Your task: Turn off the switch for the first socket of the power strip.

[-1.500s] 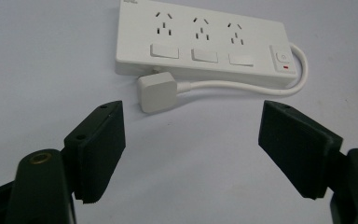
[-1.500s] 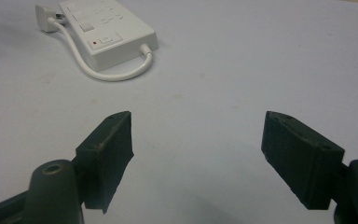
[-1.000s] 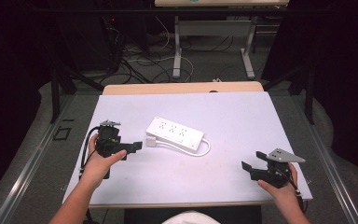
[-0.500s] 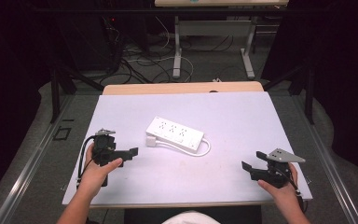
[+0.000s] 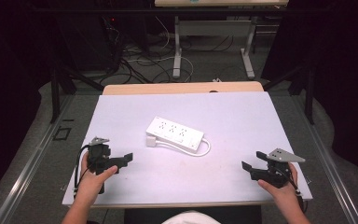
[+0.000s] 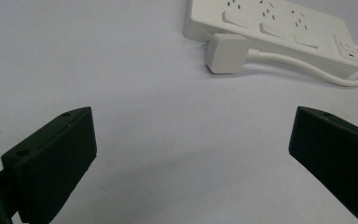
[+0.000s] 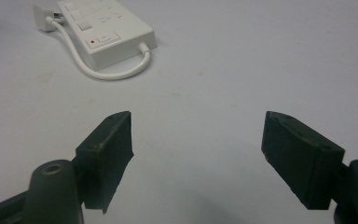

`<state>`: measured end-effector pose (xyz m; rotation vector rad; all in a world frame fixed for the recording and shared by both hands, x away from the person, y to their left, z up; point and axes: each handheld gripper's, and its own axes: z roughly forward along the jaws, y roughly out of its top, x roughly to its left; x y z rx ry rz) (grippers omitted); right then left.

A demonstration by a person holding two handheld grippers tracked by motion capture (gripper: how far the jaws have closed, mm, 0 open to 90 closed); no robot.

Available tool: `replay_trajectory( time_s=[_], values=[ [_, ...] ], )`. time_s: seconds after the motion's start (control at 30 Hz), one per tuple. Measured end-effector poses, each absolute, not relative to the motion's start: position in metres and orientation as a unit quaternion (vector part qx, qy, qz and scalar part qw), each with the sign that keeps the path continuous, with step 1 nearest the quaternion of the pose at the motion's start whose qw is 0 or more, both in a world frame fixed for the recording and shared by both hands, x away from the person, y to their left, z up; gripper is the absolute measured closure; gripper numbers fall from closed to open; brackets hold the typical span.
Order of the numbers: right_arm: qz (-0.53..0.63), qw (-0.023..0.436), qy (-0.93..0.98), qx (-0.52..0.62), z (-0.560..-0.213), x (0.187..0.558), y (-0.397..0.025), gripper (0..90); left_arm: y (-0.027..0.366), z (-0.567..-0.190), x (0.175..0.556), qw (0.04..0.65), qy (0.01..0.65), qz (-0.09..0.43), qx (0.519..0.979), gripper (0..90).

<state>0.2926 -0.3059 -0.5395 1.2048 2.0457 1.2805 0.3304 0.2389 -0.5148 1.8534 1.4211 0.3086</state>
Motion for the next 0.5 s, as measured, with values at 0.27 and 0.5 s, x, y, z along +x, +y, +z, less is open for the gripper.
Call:
replay_trajectory(
  time_s=[0.27, 0.5],
  values=[
    [0.465, 0.219, 0.738, 0.437, -0.5399, 0.2935, -0.3069, 23.8, 0.2391, -0.5209, 0.3268, 0.379, 0.552, 0.149, 0.728, 0.8],
    [0.463, 0.221, 0.735, 0.443, -0.5400, 0.2936, -0.3076, 23.3, 0.2399, -0.5218, 0.3273, 0.376, 0.545, 0.151, 0.734, 0.8]
  ],
)
